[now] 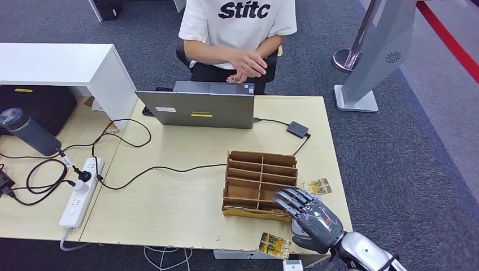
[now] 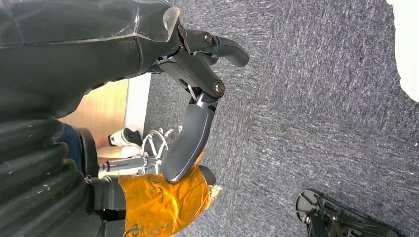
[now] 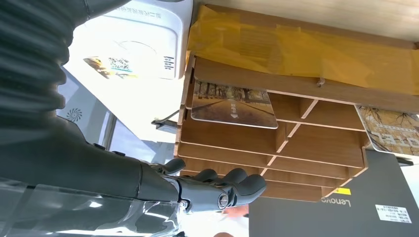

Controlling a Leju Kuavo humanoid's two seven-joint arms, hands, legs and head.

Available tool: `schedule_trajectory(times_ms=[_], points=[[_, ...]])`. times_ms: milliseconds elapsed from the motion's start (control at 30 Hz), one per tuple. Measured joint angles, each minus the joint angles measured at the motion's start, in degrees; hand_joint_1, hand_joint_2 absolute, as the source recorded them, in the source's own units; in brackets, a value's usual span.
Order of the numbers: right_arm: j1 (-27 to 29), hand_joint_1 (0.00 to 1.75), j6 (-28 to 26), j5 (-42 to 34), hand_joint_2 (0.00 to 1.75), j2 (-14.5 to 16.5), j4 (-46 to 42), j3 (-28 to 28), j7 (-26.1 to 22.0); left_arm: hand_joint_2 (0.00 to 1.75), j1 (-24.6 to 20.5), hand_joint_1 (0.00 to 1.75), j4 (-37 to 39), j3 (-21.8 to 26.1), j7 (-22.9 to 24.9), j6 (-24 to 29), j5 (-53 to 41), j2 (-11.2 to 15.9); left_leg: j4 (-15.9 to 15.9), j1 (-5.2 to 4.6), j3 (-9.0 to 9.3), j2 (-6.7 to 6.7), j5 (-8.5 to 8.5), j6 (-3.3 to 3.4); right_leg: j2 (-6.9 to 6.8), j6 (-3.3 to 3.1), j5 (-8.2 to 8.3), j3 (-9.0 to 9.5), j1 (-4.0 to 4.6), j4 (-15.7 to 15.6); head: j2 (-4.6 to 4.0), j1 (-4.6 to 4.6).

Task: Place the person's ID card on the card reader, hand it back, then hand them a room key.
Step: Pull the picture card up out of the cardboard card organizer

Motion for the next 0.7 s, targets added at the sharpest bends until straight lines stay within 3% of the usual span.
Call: schedule_trajectory(times_ms=[700], points=[[0.0,0.0,0.2,-1.9,1.75,-0.1,0.1,-0.1,-1.3,1.75,0.0,0.0,0.0,0.0,0.0,0.0,-0.9,0.0,0.0,0.0,-0.01,0.0,0.0,0.0,0.0,0.0,0.0,0.0,0.0,0.0,0.0,0.0]])
